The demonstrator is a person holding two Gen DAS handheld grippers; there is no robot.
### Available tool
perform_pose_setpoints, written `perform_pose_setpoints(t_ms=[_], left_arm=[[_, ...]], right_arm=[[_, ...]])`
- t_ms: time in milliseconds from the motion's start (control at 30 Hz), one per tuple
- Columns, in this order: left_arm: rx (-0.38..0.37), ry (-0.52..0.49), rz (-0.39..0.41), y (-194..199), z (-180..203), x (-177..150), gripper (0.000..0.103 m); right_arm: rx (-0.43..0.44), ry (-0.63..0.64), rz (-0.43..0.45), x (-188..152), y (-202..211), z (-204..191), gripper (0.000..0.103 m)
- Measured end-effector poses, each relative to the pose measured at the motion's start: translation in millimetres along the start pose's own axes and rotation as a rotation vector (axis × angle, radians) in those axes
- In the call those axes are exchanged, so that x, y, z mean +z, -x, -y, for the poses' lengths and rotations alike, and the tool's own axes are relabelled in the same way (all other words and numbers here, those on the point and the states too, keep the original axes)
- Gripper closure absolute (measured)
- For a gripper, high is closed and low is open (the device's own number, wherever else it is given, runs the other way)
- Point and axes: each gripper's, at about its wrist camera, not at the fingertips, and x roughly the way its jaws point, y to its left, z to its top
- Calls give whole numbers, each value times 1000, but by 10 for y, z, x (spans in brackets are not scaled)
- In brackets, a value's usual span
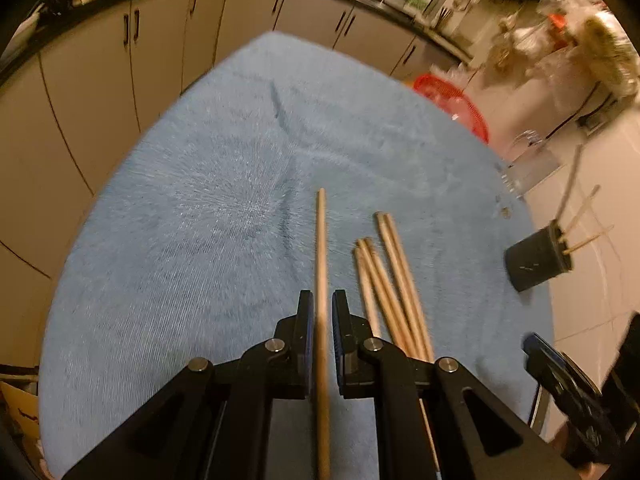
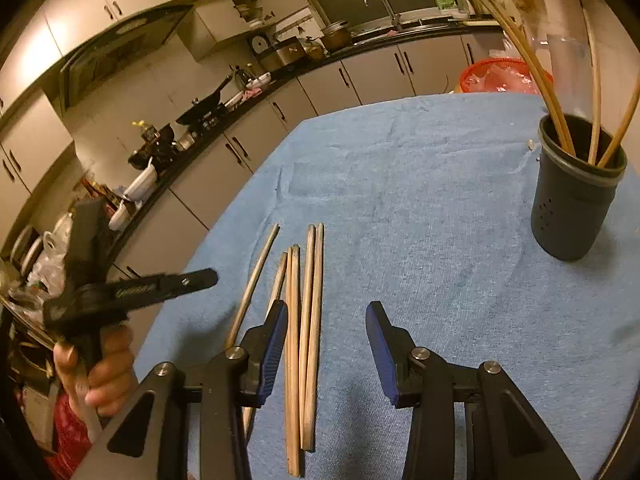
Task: Organize utensils
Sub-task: 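Grasp a wooden chopstick with the left tool while the right tool grasps another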
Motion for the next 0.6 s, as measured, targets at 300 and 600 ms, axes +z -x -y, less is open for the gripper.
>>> perform_pose_setpoints(t_ms=[300, 600], left_arm=[[66, -27, -80, -511, 132, 409, 95], [144, -31, -65, -422, 57, 257, 97]], right_arm=[[-43, -18, -21, 48, 37, 76, 58], [-57, 8, -97, 348, -186, -2, 63]])
